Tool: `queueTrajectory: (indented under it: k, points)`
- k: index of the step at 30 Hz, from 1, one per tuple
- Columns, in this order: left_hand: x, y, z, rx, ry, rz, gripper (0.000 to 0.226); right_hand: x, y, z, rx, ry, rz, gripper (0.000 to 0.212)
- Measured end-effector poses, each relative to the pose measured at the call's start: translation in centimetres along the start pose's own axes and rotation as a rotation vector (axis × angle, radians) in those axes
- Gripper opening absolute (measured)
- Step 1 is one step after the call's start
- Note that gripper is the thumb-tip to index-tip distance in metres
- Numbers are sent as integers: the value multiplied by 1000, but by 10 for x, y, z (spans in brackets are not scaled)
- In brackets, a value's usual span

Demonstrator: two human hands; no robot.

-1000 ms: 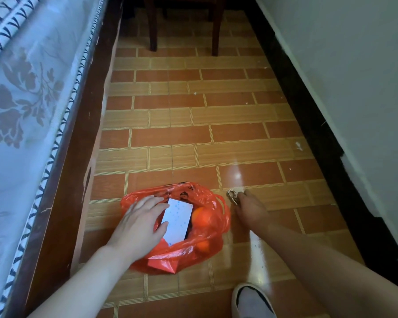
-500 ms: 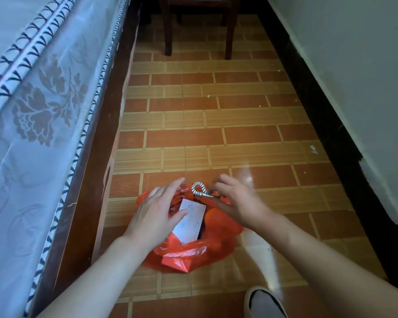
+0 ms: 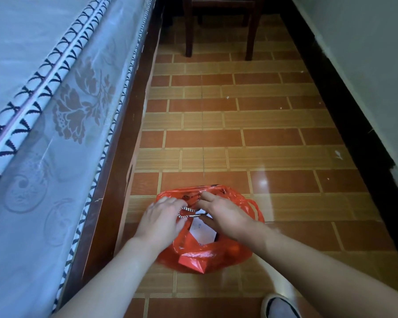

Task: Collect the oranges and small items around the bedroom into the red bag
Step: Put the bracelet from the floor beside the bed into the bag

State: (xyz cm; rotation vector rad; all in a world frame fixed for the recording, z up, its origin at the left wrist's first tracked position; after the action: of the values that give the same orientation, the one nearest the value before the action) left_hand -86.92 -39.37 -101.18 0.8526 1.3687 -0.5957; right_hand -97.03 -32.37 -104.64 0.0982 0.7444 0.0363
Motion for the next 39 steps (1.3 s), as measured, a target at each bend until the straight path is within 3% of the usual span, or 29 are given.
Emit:
queueTrajectory:
  k: [8,16,20,24,30,34,39]
  points:
    - [10,7,29,-150,78,62,43,3,-17,-22,88,202,67,18]
    - [5,6,23,-140,84,43,35,22,-31,-19,148,72,84,33]
    - [6,5,21,-125,84,36,34,11,-21,-32,189,35,19,33]
    - [13,5,11,-90,72,56,46,-9,2,-43,230,-2,-77,39]
    - [26,8,-15,-17,-178,159,60,-41,40,-48,249,124,-235,27]
    - [29,8,-17,-28,-262,191,55,-49,64,-67,451,273,-178,54]
    - [35,8,-13,-53,-310,231,52,-54,86,-87,583,150,-195,65]
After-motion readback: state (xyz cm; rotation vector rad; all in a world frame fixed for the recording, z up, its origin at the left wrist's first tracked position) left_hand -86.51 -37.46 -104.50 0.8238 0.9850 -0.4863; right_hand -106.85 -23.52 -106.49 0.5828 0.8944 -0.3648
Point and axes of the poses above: each hand's wrist, its own y-axis away from the middle knuckle, its own x-axis out of the palm, z = x × y, the point moved 10 cm from there along -y, towards the middle knuckle, and after that the axes turned 15 degrees about -y, right-handed, at the moved point
